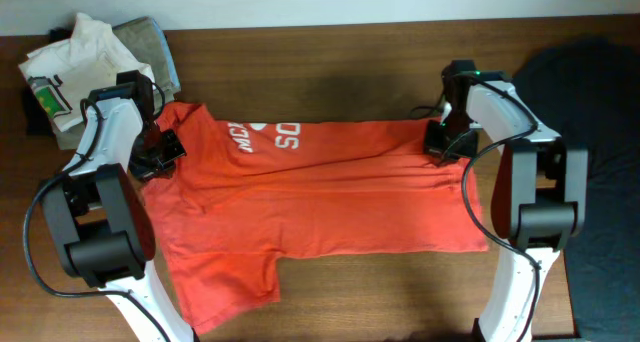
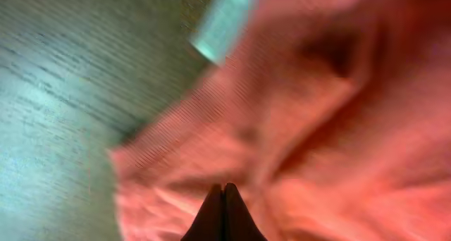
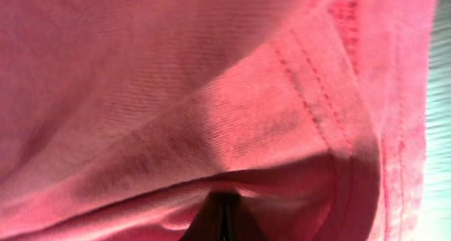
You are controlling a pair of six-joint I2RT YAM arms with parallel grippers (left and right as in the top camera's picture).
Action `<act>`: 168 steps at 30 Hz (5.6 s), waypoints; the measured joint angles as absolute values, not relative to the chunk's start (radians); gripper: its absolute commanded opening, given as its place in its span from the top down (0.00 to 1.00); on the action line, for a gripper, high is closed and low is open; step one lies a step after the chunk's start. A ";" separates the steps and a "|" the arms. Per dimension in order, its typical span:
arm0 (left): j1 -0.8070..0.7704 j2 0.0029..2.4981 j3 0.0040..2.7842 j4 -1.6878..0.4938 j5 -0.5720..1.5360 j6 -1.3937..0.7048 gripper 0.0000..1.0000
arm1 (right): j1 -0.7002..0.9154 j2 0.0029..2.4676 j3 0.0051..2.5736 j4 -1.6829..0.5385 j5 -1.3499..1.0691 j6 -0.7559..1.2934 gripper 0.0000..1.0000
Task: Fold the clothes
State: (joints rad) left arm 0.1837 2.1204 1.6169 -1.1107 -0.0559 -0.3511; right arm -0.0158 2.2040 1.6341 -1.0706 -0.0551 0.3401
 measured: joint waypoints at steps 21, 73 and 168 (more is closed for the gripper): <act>0.090 2.104 1.786 -1.134 0.064 -0.324 0.99 | -0.167 2.213 2.078 -1.283 0.061 0.363 0.96; 0.226 2.200 1.931 -1.242 -0.106 -0.361 0.81 | -0.148 2.215 2.156 -1.320 0.045 0.358 0.91; -0.116 1.329 0.544 -0.778 0.059 -0.753 0.99 | 0.018 1.658 1.552 -1.361 0.158 0.545 0.01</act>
